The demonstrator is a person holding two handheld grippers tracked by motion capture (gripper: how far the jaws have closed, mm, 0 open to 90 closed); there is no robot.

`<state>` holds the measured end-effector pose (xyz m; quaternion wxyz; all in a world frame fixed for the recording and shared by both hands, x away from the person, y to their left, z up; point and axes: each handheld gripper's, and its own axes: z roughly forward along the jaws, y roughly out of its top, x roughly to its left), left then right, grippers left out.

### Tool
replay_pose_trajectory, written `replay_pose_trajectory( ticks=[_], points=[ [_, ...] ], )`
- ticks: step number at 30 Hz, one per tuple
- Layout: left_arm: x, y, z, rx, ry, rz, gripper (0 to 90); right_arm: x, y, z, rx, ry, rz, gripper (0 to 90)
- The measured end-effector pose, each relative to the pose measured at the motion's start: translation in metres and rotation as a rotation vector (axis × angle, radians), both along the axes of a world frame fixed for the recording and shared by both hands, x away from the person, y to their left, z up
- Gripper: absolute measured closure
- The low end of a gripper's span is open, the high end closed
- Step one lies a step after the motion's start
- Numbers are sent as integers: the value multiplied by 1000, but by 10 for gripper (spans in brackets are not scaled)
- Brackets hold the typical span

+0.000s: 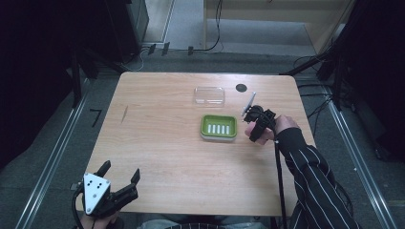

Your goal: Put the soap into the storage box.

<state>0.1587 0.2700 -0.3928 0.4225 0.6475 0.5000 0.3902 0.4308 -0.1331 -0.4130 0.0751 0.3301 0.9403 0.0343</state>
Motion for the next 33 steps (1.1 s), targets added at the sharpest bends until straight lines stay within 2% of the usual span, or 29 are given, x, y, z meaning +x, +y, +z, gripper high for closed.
replay_pose_trajectory(
  ticks=[15,22,33],
  points=[
    [-1,1,0,-2,-2,4,133,9,13,6,-4,-1,53,387],
    [-2,2,0,0,-1,7,133,11,20,8,-11,-10,97,387],
    [-4,3,0,1,-1,14,134,15,29,12,-12,-22,135,387]
  ],
)
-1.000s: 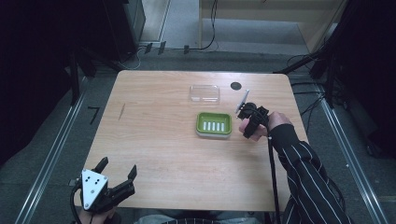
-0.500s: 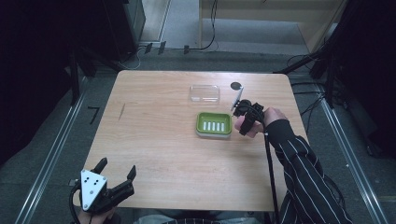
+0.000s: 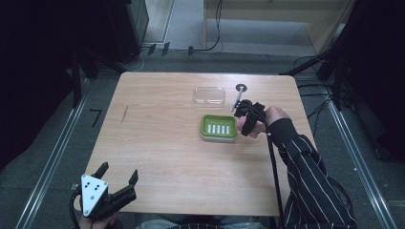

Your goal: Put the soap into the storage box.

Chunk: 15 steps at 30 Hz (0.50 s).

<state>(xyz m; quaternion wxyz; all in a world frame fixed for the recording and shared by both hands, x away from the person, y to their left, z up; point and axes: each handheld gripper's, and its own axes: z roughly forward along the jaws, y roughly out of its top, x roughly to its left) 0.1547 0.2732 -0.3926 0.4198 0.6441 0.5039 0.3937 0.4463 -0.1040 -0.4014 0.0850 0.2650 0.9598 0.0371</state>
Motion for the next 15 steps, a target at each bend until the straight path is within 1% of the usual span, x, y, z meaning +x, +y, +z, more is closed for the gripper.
replay_pose_trajectory(
  ticks=[5,9,10,12,15],
  points=[
    [-1,1,0,-3,0,2,134,1,6,0,-1,-3,14,387],
    [-1,1,0,-3,1,3,133,3,10,1,-1,-2,37,387],
    [-1,1,0,-3,1,4,134,3,11,1,3,-6,34,387],
    [-1,1,0,-4,-1,5,134,5,13,2,-2,-2,50,387],
    [-2,1,0,-4,1,9,133,5,17,2,2,-4,54,387]
  ],
)
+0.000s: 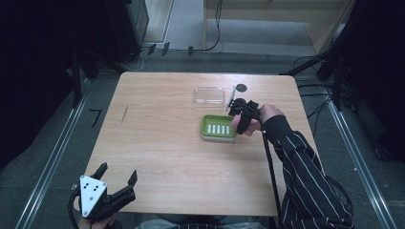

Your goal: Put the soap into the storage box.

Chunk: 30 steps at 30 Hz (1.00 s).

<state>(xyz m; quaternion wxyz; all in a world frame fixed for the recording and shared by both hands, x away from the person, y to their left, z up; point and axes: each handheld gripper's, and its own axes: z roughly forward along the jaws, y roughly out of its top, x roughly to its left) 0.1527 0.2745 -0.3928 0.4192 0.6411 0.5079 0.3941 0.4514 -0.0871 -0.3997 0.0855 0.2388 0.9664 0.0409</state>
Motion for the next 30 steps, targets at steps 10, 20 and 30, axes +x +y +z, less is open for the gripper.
replay_pose_trajectory(
  ticks=[10,20,30],
  points=[
    [-3,2,0,0,1,11,133,5,10,1,-6,-7,50,387],
    [-7,5,0,1,-2,28,133,8,22,1,-4,-6,90,387],
    [-13,8,0,-1,-3,51,134,11,34,1,-2,-8,147,387]
  ],
)
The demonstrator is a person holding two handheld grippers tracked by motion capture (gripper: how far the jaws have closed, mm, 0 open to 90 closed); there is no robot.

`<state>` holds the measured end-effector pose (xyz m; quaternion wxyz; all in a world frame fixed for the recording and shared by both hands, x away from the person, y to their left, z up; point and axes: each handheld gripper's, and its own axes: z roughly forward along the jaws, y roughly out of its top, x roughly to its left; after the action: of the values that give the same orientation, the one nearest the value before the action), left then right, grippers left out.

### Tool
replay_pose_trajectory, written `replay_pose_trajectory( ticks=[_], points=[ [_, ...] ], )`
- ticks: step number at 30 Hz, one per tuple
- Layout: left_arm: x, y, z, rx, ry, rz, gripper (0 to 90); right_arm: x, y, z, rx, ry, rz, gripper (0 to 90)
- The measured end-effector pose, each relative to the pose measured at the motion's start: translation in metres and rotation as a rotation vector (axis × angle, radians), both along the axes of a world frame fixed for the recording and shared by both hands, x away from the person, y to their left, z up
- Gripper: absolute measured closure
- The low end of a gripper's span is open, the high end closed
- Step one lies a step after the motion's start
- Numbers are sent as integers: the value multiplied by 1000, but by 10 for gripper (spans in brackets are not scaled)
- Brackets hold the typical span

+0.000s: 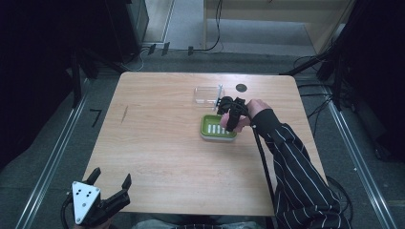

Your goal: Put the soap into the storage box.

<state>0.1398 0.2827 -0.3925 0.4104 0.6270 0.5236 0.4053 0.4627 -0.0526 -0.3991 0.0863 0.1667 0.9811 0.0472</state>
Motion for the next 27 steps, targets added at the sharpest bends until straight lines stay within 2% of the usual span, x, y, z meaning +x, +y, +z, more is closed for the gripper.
replay_pose_trajectory(
  ticks=[13,15,27],
  points=[
    [-6,3,0,1,0,18,133,7,9,-7,-4,19,73,387],
    [-6,3,0,-1,-1,21,133,8,11,-8,0,17,66,387],
    [-10,5,0,0,0,34,134,14,21,-17,-6,36,111,387]
  ],
)
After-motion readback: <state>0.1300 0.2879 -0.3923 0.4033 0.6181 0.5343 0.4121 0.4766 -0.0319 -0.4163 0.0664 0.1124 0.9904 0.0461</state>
